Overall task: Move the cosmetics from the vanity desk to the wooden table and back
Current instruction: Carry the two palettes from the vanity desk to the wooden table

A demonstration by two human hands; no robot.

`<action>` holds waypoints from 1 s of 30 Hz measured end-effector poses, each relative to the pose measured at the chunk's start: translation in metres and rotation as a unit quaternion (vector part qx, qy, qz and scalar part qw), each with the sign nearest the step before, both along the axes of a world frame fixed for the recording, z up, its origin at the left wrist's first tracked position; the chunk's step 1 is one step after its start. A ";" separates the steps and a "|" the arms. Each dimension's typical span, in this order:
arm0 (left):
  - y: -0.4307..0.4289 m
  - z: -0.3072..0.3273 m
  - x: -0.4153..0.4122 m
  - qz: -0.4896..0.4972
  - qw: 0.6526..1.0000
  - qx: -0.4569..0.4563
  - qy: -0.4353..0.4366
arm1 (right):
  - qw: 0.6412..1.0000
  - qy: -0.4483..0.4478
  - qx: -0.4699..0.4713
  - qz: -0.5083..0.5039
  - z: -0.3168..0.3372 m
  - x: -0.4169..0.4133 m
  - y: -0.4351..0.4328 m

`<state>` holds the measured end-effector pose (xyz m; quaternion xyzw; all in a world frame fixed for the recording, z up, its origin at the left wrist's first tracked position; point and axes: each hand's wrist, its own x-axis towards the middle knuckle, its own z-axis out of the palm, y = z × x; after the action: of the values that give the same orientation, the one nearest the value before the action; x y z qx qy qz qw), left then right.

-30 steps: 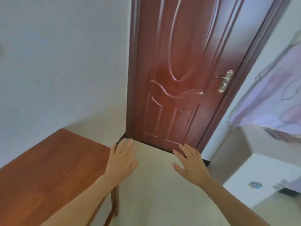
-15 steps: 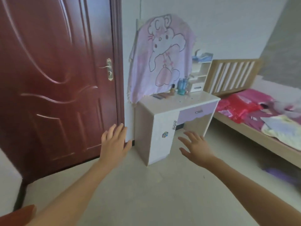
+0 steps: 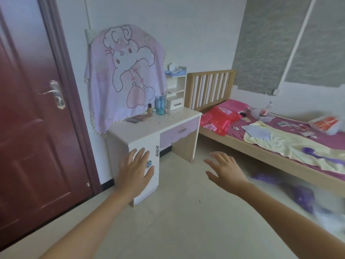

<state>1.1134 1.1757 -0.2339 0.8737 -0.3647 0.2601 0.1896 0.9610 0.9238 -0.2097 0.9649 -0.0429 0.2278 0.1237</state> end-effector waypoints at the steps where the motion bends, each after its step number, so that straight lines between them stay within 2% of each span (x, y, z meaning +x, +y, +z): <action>1: -0.014 0.000 0.003 0.003 1.000 -0.001 0.000 | 1.000 -0.003 0.004 0.006 0.001 0.002 -0.012; 5: -0.072 -0.001 0.011 0.021 1.000 0.012 0.010 | 0.999 -0.002 0.036 0.010 -0.001 0.008 -0.065; 9: -0.115 -0.007 0.019 0.041 0.998 0.014 0.052 | 0.992 0.039 0.117 -0.008 -0.008 0.018 -0.112; 15: -0.154 -0.017 0.035 0.077 0.992 -0.002 0.096 | 0.987 0.079 0.141 0.023 -0.019 0.052 -0.159; 22: -0.163 -0.018 0.089 0.118 0.988 0.000 0.102 | 0.982 0.079 0.149 0.088 -0.025 0.135 -0.173; 30: -0.169 -0.025 0.210 0.144 0.980 -0.038 0.128 | 0.980 0.095 0.134 0.111 -0.013 0.259 -0.195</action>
<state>1.3237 1.0066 -0.2590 0.9356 -0.1972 0.1839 0.2281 1.2203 0.7292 -0.2224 0.9887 0.0459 0.1394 -0.0289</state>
